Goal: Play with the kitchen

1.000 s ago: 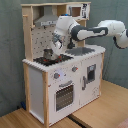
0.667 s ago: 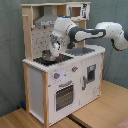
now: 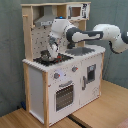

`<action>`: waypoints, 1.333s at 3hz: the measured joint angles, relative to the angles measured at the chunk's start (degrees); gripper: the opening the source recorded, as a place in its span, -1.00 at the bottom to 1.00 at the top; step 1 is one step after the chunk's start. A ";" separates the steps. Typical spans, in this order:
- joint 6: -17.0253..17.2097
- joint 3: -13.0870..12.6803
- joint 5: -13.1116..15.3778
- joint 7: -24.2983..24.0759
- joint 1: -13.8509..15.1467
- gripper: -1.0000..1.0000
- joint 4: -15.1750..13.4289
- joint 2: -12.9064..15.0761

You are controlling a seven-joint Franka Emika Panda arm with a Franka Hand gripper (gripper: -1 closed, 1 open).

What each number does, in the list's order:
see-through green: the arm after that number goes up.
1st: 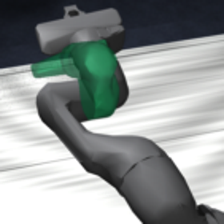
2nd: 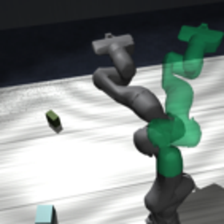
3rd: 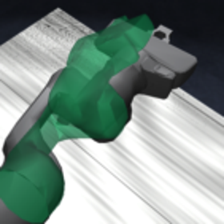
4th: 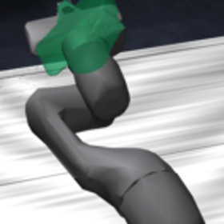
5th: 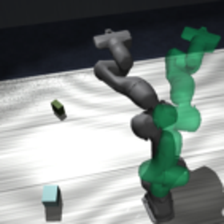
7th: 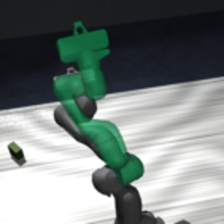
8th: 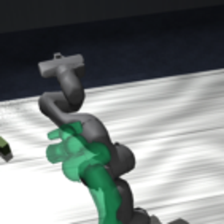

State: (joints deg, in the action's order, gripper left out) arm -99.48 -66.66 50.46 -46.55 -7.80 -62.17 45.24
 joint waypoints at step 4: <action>6.44 -0.10 10.14 6.71 -6.37 1.00 9.86 -1.30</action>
State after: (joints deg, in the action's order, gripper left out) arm -93.04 -66.77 60.59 -39.85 -14.16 -52.31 43.94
